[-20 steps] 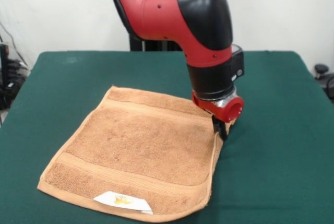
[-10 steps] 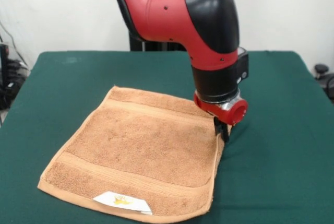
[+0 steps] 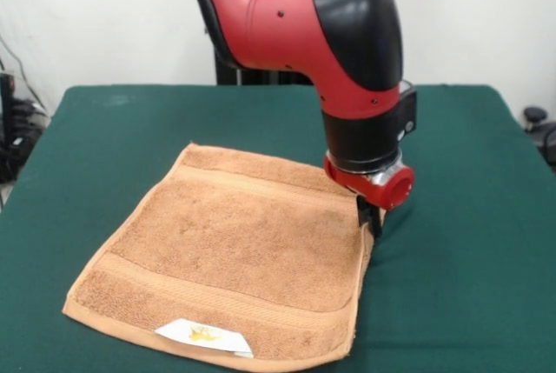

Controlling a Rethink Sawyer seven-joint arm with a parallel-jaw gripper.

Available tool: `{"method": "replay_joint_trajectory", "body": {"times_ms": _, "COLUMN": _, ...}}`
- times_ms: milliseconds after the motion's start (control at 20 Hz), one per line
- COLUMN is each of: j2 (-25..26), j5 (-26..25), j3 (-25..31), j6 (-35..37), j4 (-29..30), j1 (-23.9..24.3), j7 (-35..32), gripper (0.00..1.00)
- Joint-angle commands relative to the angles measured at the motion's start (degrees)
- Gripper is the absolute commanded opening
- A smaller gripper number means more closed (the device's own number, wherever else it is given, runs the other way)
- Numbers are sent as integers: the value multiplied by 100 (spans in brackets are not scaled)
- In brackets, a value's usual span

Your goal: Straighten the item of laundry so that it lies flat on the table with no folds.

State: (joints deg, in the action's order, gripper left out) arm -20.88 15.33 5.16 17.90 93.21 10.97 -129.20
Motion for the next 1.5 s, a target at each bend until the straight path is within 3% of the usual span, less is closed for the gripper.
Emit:
{"method": "replay_joint_trajectory", "body": {"times_ms": 50, "j2": 1461, "j5": 469, "j3": 324, "j6": -867, "j4": -945, "j1": -506, "j7": -1044, "gripper": 0}}
{"method": "replay_joint_trajectory", "body": {"times_ms": 1300, "j2": 1573, "j5": 449, "j3": 98, "j6": -647, "j4": -1274, "j1": -690, "j7": -1124, "gripper": 0}}
{"method": "replay_joint_trajectory", "body": {"times_ms": 1500, "j2": 1489, "j5": 352, "j3": -291, "j6": -392, "j4": -1352, "j1": -902, "j7": -1179, "gripper": 0}}
